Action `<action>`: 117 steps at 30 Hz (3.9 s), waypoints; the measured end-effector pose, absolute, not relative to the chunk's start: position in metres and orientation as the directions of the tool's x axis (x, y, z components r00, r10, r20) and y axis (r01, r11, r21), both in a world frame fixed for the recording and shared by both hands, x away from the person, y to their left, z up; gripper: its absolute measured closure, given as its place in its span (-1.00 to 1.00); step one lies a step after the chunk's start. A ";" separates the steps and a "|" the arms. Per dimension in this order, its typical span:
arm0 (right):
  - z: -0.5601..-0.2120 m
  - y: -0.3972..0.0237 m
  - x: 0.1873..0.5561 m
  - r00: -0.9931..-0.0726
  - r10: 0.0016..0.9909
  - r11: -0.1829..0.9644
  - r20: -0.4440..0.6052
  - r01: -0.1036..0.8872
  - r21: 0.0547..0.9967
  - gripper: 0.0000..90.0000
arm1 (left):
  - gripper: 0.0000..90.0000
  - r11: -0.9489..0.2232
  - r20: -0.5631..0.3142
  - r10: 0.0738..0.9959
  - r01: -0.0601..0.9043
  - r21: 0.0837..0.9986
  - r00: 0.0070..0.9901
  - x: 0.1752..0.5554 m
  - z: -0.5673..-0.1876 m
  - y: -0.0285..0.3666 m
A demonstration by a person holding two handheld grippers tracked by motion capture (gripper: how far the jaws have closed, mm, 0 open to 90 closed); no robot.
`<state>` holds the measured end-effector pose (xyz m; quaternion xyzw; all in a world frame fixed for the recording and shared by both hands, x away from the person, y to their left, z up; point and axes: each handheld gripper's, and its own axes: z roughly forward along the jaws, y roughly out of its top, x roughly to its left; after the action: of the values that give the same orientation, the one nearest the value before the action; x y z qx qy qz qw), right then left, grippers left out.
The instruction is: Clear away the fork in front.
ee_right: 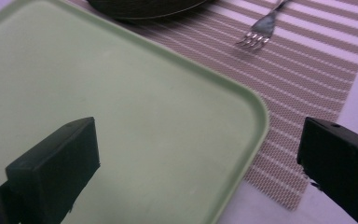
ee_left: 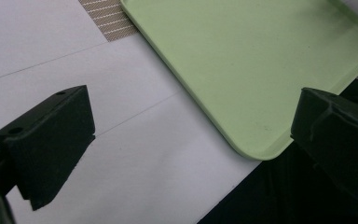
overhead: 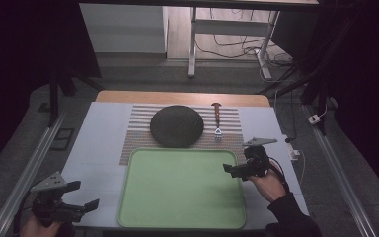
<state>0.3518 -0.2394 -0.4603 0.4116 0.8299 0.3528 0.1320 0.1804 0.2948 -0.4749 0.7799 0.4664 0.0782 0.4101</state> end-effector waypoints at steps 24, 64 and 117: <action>-0.480 -0.216 0.429 -0.583 0.791 0.561 -0.186 0.569 0.601 -1.00 | -1.00 -0.220 -0.277 0.786 0.670 0.709 0.552 0.181 -0.475 0.296; -0.506 -0.151 0.434 -0.629 0.165 0.986 -0.759 0.106 0.126 1.00 | -1.00 -0.198 -0.293 0.788 0.675 0.711 0.541 0.181 -0.475 0.299; -0.422 -0.222 0.318 -0.873 0.486 0.505 -0.036 0.247 0.827 1.00 | -1.00 -0.327 -0.278 0.656 0.596 0.733 0.702 0.221 -0.469 0.260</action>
<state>0.3181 -0.2219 -0.4219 0.2137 0.8573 0.4491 0.1327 0.2210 0.2600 -0.4694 0.8139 0.3848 0.0343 0.4340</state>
